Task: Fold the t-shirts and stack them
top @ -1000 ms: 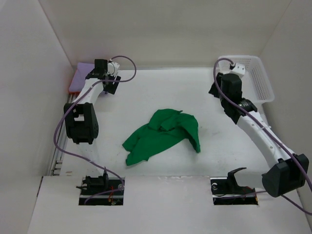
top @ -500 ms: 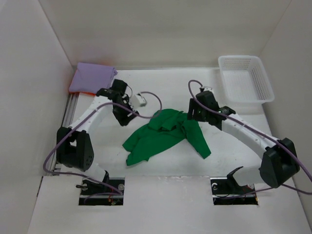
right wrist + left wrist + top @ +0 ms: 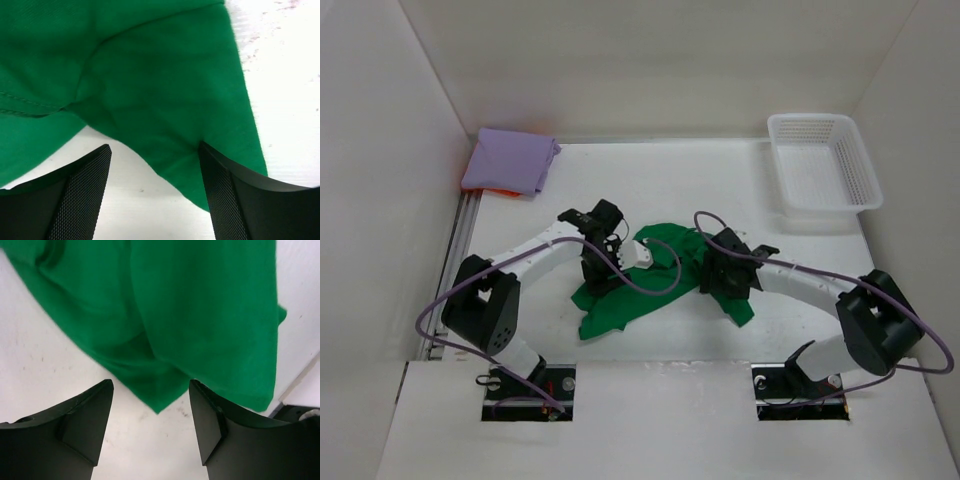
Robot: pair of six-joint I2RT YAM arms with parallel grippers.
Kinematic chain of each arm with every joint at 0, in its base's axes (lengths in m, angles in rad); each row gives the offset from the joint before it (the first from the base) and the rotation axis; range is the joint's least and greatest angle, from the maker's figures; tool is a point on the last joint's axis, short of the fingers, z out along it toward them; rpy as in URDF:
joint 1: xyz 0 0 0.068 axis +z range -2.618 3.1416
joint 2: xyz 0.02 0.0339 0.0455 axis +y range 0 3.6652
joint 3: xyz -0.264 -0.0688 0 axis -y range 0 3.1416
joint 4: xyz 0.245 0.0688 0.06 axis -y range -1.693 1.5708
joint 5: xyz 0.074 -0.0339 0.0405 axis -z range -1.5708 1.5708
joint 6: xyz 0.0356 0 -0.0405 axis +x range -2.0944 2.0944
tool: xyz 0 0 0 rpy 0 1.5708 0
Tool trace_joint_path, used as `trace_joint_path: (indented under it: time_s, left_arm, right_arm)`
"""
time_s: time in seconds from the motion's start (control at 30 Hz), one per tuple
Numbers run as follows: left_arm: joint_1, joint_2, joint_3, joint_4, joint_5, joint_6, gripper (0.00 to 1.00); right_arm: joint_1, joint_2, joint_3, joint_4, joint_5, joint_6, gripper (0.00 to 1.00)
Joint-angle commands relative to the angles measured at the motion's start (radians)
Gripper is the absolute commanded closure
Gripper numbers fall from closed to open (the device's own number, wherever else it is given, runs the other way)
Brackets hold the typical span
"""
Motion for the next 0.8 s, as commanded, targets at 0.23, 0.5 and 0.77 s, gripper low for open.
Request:
trace_joint_path:
  time_s: [0.23,0.5,0.77]
  left_arm:
    - [-0.039,0.050,0.041,0.045,0.155,-0.069,0.38]
    - [-0.055,0.108,0.003,0.122,0.230,-0.107,0.67]
    - [0.008,0.171,0.024,0.151,0.221,-0.260,1.00]
  right_arm:
    - [0.004,-0.083,-0.109,0.020,0.021,0.135,0.38]
    - [0.010,-0.039,-0.078,0.008,0.021,0.126,0.93]
    - [-0.013,-0.175,-0.017,-0.016,0.007,0.079,1.00]
